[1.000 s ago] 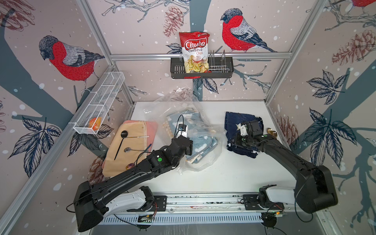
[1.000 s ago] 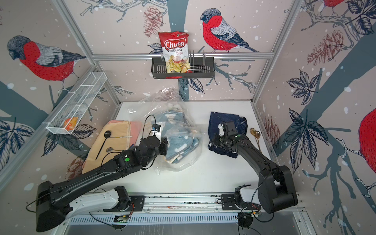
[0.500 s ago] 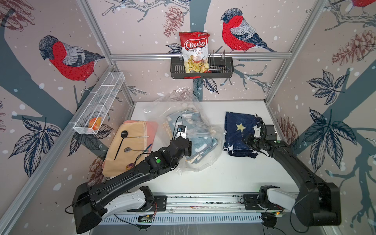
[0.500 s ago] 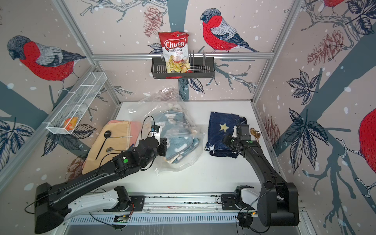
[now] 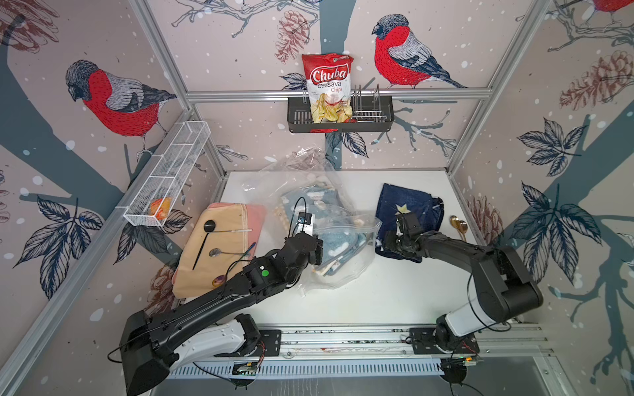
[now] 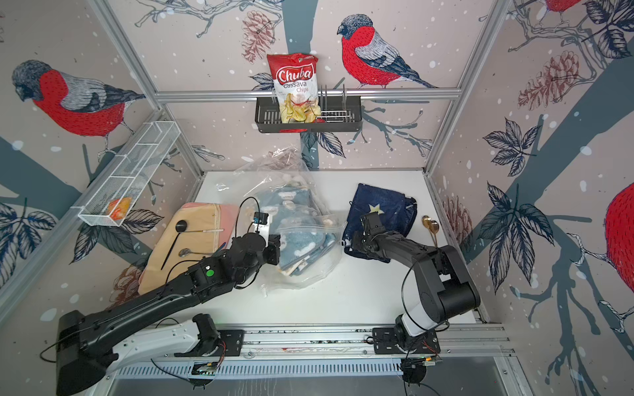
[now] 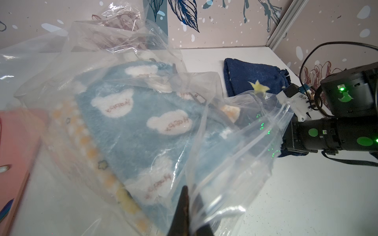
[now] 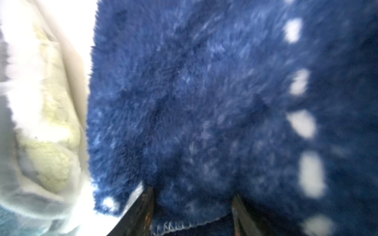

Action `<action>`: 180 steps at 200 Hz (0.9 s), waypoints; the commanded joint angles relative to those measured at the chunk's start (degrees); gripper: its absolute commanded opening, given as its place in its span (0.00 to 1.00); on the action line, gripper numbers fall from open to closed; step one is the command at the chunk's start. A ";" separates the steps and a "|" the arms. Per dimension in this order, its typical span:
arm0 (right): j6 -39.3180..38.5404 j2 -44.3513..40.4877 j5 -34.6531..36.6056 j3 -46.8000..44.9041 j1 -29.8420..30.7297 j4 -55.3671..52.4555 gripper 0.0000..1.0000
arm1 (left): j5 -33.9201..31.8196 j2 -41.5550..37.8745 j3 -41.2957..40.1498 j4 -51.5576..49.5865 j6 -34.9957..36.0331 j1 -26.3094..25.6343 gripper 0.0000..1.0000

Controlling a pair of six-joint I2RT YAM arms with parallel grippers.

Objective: Take the blanket out of the vacuum bag
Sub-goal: Place the blanket at the center of the board.

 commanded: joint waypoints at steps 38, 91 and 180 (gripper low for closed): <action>1.45 -14.51 -4.31 2.31 -4.09 -14.42 0.69 | 0.59 0.43 -0.56 2.49 0.37 0.11 0.03; 4.51 -28.19 -9.13 -1.58 -22.95 -16.95 0.53 | 1.94 1.67 -0.01 3.38 0.61 0.06 0.03; 1.68 -19.08 -16.90 -10.81 -37.80 -10.09 0.25 | 2.45 0.97 -1.02 3.44 0.09 0.03 0.03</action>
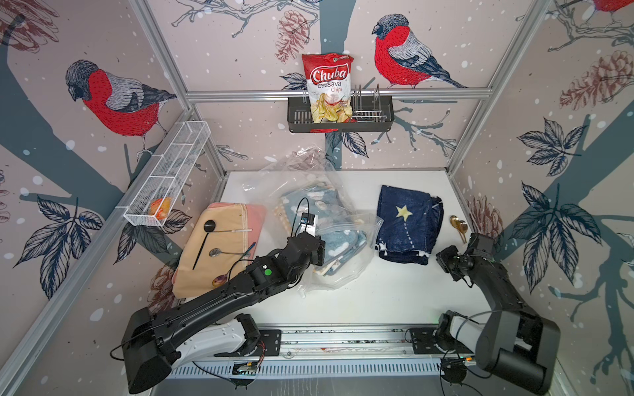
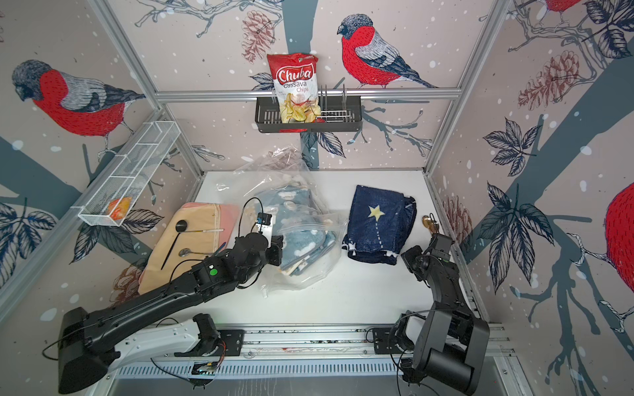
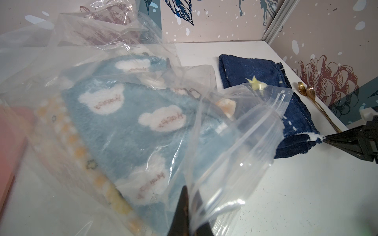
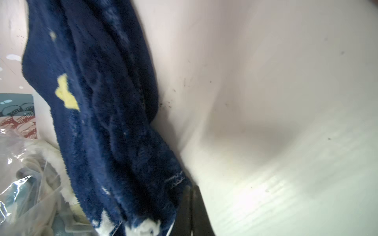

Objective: Take the blanket out of the vacuum bag
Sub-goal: Place the blanket at the center of the board.

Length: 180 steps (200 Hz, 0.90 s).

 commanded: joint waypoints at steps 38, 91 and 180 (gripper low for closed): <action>0.52 3.47 7.37 2.95 11.13 3.41 0.56 | -0.02 -0.10 -0.01 2.16 0.58 0.08 0.03; -0.98 4.86 13.50 4.09 13.97 3.68 0.56 | -0.36 0.15 -0.31 2.51 1.45 0.03 0.03; -2.08 12.17 22.05 4.48 18.86 4.05 0.00 | -0.93 -0.71 -1.05 2.85 1.51 0.04 0.03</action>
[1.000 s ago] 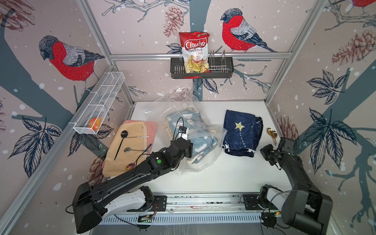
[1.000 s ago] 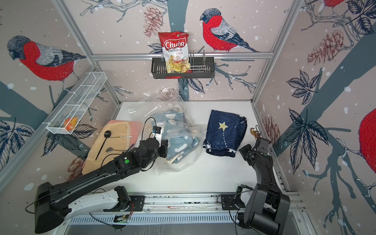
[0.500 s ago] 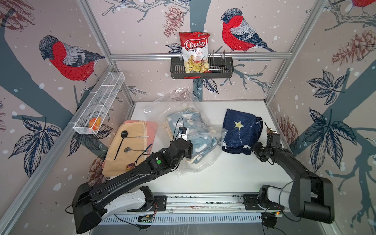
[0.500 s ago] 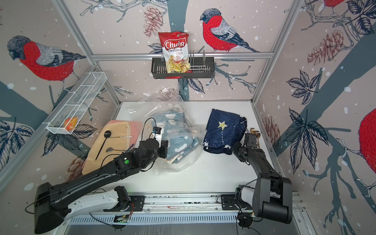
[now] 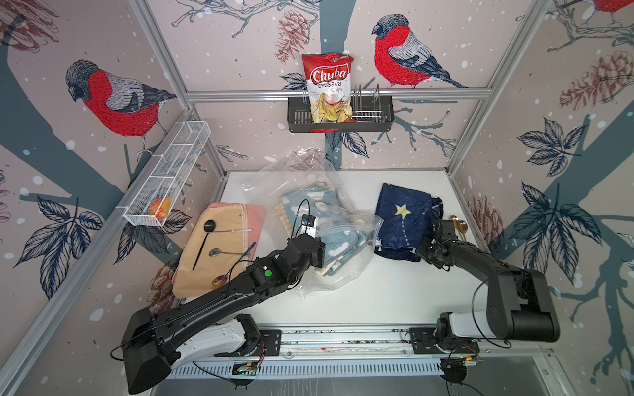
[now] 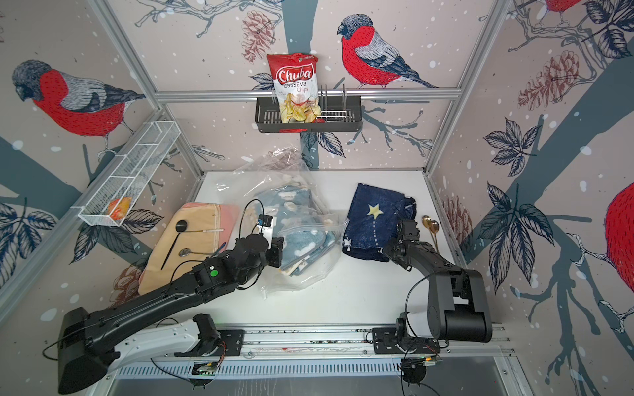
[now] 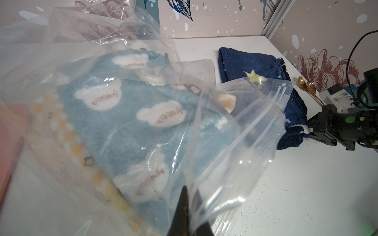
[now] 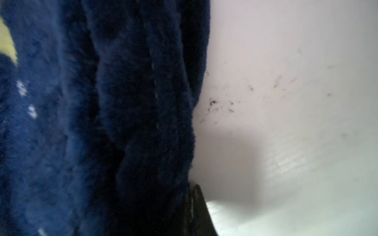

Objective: Take the blanket out of the vacuum bag
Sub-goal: Place the blanket at the center of the board.

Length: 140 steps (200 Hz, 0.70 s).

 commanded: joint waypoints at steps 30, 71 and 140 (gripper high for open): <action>-0.32 -5.53 2.08 -3.73 -6.88 -3.21 0.00 | -0.94 -0.32 -0.37 2.90 0.97 0.10 0.02; 1.64 -11.26 -0.97 -1.22 -8.59 -4.14 0.04 | 0.75 1.06 -0.27 4.03 0.71 0.07 0.01; 1.59 1.12 6.81 18.72 -0.65 -5.84 0.79 | 1.27 -0.57 -0.62 2.55 -0.52 0.05 0.01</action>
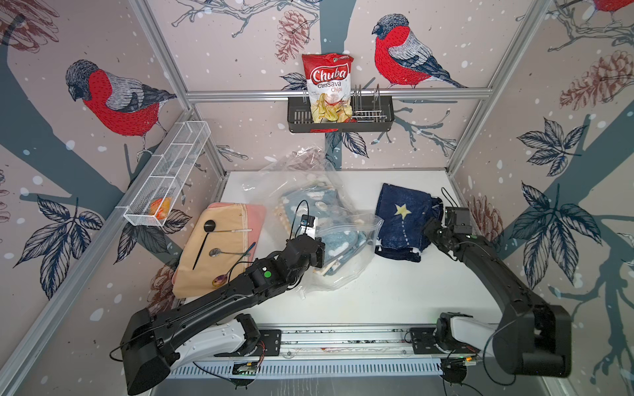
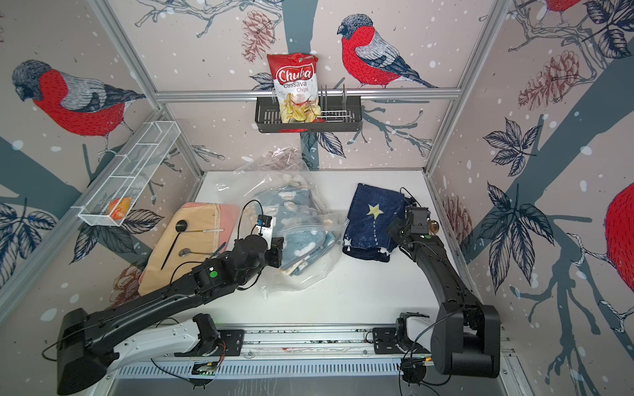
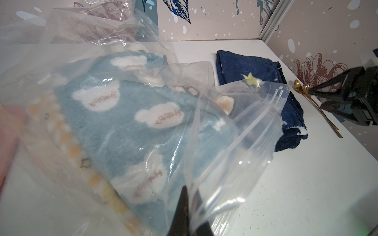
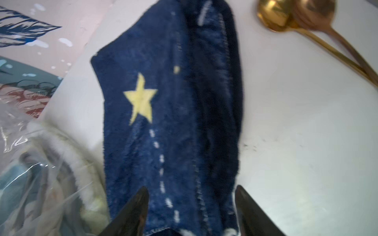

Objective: Take the blanket out of the vacuum bag
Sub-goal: Place the blanket at the center of the board.

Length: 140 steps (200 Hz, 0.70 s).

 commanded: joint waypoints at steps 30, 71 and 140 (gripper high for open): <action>-1.50 23.44 6.42 15.57 -4.42 -1.83 0.79 | 0.30 -0.97 1.33 -0.52 -0.30 0.06 0.01; -6.27 38.15 5.71 28.15 -4.95 -1.97 0.77 | -1.25 0.30 2.44 -1.79 1.33 0.17 0.02; -20.74 62.26 11.56 59.91 -0.34 -16.15 0.71 | -0.53 5.59 5.94 -1.23 4.30 0.54 0.01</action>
